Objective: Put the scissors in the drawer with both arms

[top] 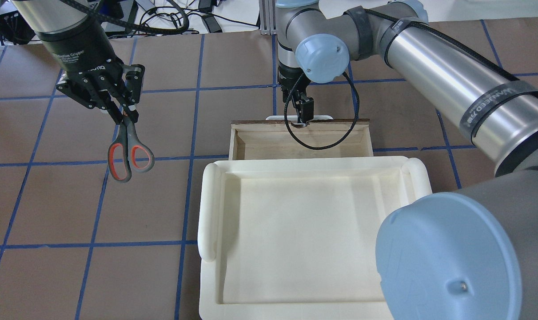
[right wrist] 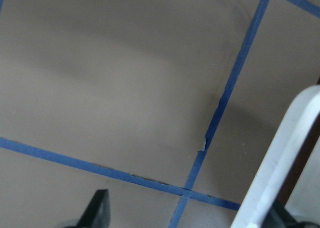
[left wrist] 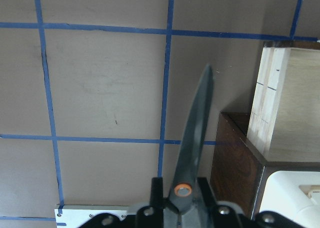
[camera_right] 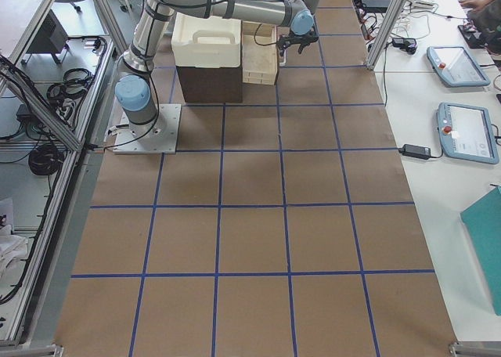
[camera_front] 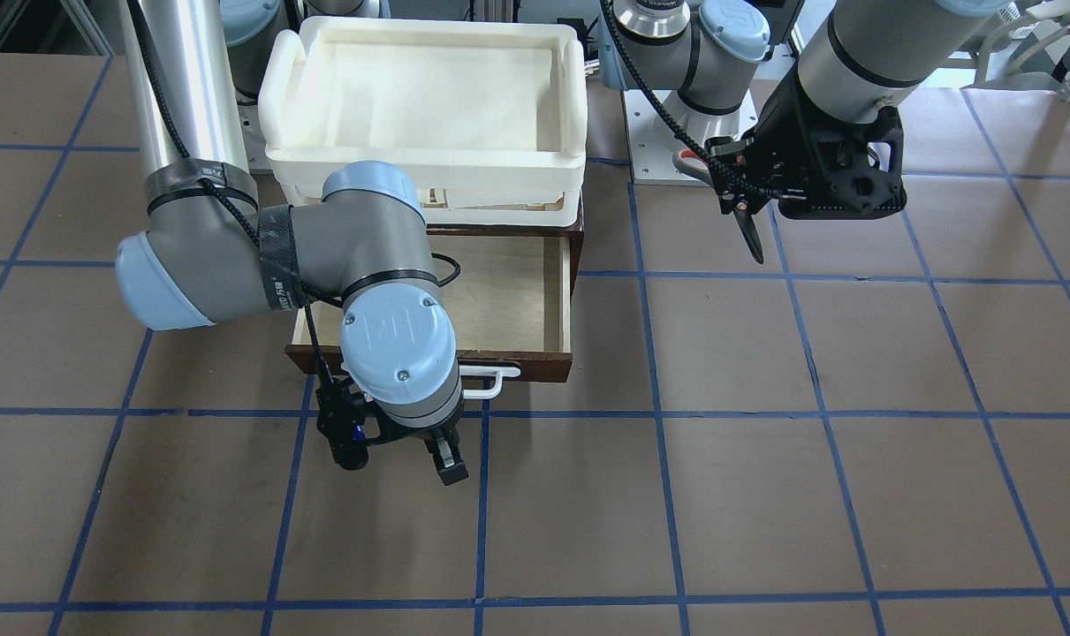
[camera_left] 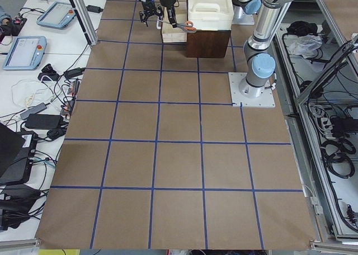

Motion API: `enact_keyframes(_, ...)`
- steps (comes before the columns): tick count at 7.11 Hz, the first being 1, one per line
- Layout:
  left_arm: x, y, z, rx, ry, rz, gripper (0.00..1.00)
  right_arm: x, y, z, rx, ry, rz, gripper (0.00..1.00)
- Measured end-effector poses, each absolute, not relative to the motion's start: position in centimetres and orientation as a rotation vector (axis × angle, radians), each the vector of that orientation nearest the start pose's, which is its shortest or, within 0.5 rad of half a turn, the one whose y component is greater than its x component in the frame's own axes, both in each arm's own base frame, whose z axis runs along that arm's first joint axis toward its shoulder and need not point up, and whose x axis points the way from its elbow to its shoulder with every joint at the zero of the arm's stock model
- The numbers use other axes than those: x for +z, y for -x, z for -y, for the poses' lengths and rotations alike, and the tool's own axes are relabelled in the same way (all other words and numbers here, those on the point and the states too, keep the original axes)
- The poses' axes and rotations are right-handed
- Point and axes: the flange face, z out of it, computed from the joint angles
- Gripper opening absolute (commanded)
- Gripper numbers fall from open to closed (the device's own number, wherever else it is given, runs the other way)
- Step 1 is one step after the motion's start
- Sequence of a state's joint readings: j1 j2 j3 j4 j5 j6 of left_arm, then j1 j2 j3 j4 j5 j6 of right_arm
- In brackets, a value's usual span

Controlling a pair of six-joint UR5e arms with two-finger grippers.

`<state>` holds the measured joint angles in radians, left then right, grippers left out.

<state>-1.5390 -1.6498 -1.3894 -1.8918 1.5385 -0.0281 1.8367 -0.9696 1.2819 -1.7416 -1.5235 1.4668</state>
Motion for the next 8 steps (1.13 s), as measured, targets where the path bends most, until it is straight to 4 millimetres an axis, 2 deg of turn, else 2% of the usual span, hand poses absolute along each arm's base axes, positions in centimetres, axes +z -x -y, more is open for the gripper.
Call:
enact_keyframes(5, 50.7, 12.2, 50.1, 0.344, 0.079, -3.155, 0.02, 28.0, -31.9, 65.1, 0.175, -1.781, -2.65, 1.0)
enact_keyframes(8, 50.8, 12.2, 50.6, 0.302, 0.082, -3.157, 0.03, 27.7, -31.6, 65.6, 0.177, -1.768, -2.659, 1.0)
